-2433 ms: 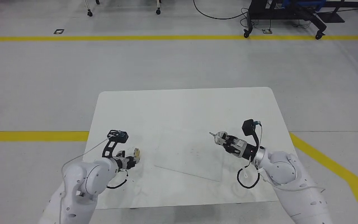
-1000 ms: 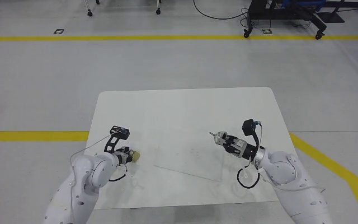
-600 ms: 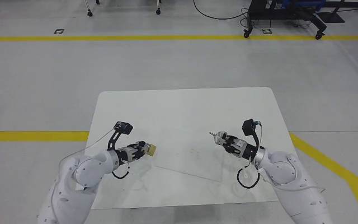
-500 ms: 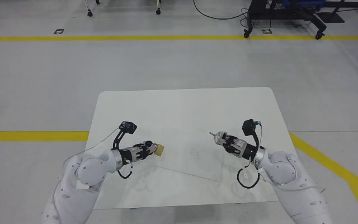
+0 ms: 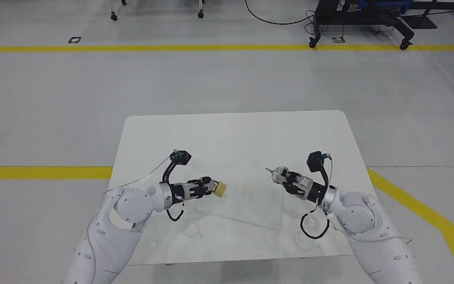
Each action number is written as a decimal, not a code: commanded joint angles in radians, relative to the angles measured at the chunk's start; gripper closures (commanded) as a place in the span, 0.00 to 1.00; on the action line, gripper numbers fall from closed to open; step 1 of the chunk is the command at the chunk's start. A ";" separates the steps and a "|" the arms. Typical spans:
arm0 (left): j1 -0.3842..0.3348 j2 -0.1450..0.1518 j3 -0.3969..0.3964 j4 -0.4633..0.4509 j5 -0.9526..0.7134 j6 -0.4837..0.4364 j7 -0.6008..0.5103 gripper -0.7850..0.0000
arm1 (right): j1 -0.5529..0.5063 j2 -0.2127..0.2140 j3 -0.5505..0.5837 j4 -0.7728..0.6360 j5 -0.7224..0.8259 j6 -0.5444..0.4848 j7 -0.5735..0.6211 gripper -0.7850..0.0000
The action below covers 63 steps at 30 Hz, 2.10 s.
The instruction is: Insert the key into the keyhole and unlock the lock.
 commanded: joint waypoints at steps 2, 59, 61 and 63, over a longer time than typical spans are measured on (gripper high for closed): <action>0.040 -0.002 -0.001 -0.024 -0.038 -0.014 0.083 1.00 | 0.000 -0.004 -0.012 -0.013 0.007 0.024 -0.023 1.00; -0.142 -0.109 0.167 0.353 -0.740 -0.386 0.170 1.00 | 0.176 -0.115 -0.201 0.052 0.442 0.155 -0.063 1.00; -0.144 -0.110 0.167 0.355 -0.736 -0.386 0.169 1.00 | 0.174 -0.116 -0.199 0.045 0.453 0.152 -0.054 1.00; -0.145 -0.110 0.166 0.356 -0.732 -0.383 0.171 1.00 | 0.173 -0.116 -0.195 0.040 0.455 0.154 -0.045 1.00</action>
